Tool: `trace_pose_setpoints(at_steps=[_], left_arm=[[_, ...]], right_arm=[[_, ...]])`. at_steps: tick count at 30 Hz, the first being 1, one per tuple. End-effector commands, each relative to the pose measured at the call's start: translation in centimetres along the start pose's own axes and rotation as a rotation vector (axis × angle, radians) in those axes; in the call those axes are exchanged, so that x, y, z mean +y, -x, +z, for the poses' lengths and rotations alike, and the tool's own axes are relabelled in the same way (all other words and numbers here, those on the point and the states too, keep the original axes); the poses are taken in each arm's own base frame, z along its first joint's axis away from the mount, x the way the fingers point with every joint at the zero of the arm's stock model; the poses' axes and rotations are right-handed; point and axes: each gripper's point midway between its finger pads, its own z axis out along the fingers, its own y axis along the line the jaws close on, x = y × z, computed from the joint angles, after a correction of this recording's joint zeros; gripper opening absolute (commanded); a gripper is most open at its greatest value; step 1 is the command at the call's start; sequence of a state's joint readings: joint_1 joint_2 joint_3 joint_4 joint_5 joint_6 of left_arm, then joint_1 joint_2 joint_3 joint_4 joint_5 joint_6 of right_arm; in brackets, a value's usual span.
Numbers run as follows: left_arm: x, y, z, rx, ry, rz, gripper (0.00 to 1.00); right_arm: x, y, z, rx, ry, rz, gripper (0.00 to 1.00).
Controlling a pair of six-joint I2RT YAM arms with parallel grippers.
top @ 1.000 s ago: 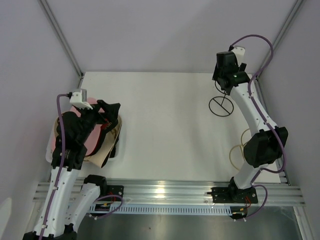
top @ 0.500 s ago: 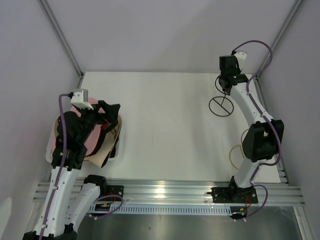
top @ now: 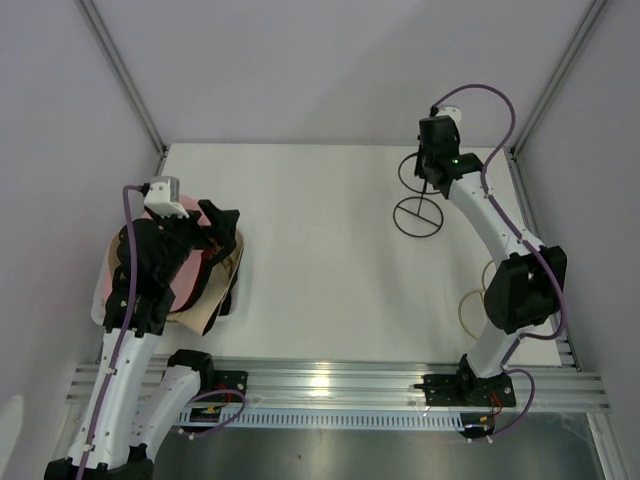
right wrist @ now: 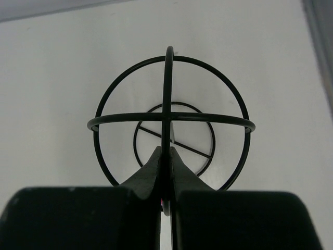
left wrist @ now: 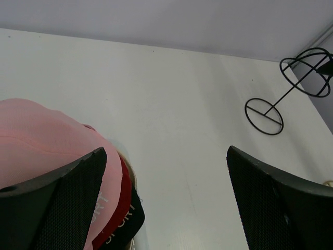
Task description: Stack the hats
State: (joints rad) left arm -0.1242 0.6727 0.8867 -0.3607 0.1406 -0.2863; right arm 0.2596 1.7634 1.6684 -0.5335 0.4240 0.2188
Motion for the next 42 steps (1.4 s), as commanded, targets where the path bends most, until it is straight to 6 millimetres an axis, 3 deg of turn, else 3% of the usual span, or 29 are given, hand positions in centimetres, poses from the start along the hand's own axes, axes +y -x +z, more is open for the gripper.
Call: trace_pose_setpoints(at_steps=[1,2,3,5,6,8,9,10,13,17,21,23,24,25,26,29,30,31,32,33,36,39,42], left_arm=[[0.3,2.6,-0.7,-0.064,0.037,0.027,1.00],[0.8,2.8,-0.7,-0.071,0.067,0.026,1.00],[1.1,2.7,-0.8,-0.068,0.083,0.022,0.99],[1.9,3.1,-1.0,-0.079,0.133,0.017,0.99],[2.6,3.2,-1.1,-0.086,0.175,0.016,0.99],[3.3,3.6,-1.5,-0.098,0.220,0.011,1.00],[4.0,3.9,-1.8,-0.109,0.263,0.009,1.00],[4.3,4.4,-2.1,-0.120,0.288,-0.002,0.99],[5.6,4.8,-3.3,-0.136,0.383,-0.030,1.00],[6.2,5.1,-4.4,-0.152,0.435,-0.065,0.99],[7.4,4.5,-5.5,-0.138,0.516,-0.076,1.00],[9.1,3.8,-6.2,-0.130,0.628,-0.124,0.99],[9.6,3.4,-6.4,-0.126,0.667,-0.152,0.99],[10.0,3.4,-6.5,-0.128,0.690,-0.175,1.00],[9.7,3.2,-5.7,-0.107,0.664,-0.187,0.99],[9.9,3.8,-4.5,-0.082,0.675,-0.191,0.99],[10.2,3.8,-4.3,-0.072,0.690,-0.188,1.00],[10.1,5.3,-4.7,-0.092,0.703,-0.189,1.00],[10.6,5.0,-4.0,-0.058,0.721,-0.190,1.00],[10.7,5.2,-3.9,-0.050,0.729,-0.196,0.99],[11.4,5.3,-3.8,-0.028,0.757,-0.253,1.00],[12.2,4.1,-3.5,0.009,0.787,-0.269,0.99],[13.1,3.5,-3.1,0.026,0.821,-0.267,0.99]], right_arm=[[6.4,0.6,-7.2,-0.041,0.282,-0.065,0.00],[7.3,-0.6,-8.1,-0.024,0.314,-0.092,0.00],[9.3,-1.2,-10.5,-0.037,0.375,-0.120,0.00],[10.9,-3.1,-12.7,-0.015,0.429,-0.167,0.00],[12.6,-5.3,-14.4,0.009,0.480,-0.213,0.00],[13.5,-6.8,-17.0,0.002,0.520,-0.250,0.00],[13.6,-9.0,-17.5,0.028,0.526,-0.277,0.00],[14.5,-9.7,-20.0,0.007,0.582,-0.293,0.00],[15.1,-12.7,-23.7,0.022,0.695,-0.286,0.00],[15.3,-14.9,-27.0,0.021,0.842,-0.262,0.00],[15.1,-17.0,-28.1,0.066,0.896,-0.294,0.00],[15.2,-18.1,-28.2,0.081,0.898,-0.320,0.00],[15.2,-18.4,-28.1,0.086,0.898,-0.325,0.07],[15.2,-18.7,-28.2,0.095,0.899,-0.333,0.21],[15.3,-18.5,-28.4,0.092,0.905,-0.333,0.43],[15.2,-17.4,-29.1,0.076,0.917,-0.354,0.71],[14.9,-15.8,-30.1,0.065,0.920,-0.355,0.83],[14.7,-14.7,-30.7,0.056,0.916,-0.357,0.87],[14.5,-13.5,-31.4,0.043,0.917,-0.360,0.98],[13.9,-10.9,-33.1,0.019,0.924,-0.342,1.00],[13.0,-7.2,-35.5,-0.048,0.948,-0.345,0.99],[11.9,-5.2,-35.7,-0.087,0.924,-0.334,0.99],[10.8,-3.4,-34.0,-0.123,0.865,-0.285,0.99]])
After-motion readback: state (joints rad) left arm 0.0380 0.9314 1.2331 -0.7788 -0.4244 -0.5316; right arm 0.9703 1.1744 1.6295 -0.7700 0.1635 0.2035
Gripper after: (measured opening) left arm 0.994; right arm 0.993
